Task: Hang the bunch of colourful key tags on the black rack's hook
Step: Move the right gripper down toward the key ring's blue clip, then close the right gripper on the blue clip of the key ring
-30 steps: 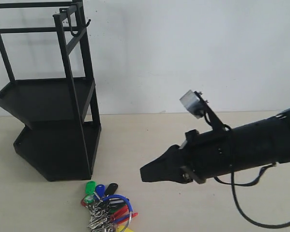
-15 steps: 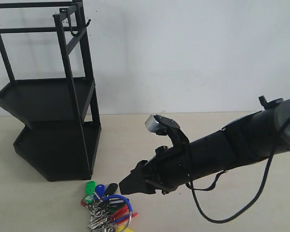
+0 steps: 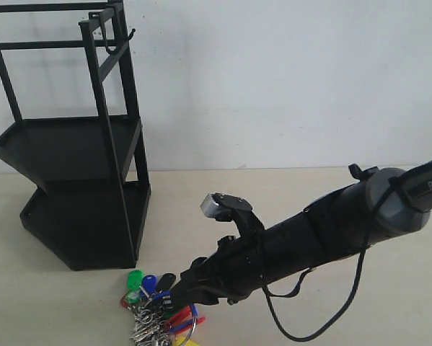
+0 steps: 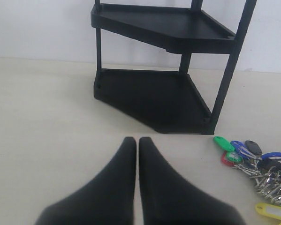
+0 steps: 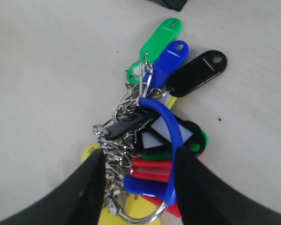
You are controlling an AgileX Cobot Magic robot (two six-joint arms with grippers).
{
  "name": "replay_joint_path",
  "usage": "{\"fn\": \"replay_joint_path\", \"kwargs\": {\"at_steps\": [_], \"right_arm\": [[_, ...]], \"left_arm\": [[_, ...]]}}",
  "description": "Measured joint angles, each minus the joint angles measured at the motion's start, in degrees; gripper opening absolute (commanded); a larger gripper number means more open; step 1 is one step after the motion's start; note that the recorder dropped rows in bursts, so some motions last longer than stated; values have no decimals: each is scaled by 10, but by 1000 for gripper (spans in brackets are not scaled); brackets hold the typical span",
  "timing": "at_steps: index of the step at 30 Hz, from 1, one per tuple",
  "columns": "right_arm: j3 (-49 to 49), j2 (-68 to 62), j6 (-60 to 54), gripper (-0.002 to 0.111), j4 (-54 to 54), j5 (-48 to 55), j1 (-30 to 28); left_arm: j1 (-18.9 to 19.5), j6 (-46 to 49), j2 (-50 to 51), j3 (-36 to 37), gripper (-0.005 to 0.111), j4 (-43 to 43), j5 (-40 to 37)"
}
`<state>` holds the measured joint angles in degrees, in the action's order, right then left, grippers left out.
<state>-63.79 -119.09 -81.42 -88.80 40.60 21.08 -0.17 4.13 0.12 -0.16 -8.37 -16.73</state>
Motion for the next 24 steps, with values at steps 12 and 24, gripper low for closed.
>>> {"fn": "replay_joint_path", "kwargs": {"at_steps": [12, 24], "right_arm": [[-1, -30, -9, 45, -4, -27, 1], [-1, -36, -10, 44, -13, -32, 1]], "left_arm": [[0, 0, 0, 0, 4, 0, 0], [0, 0, 0, 0, 4, 0, 0]]}}
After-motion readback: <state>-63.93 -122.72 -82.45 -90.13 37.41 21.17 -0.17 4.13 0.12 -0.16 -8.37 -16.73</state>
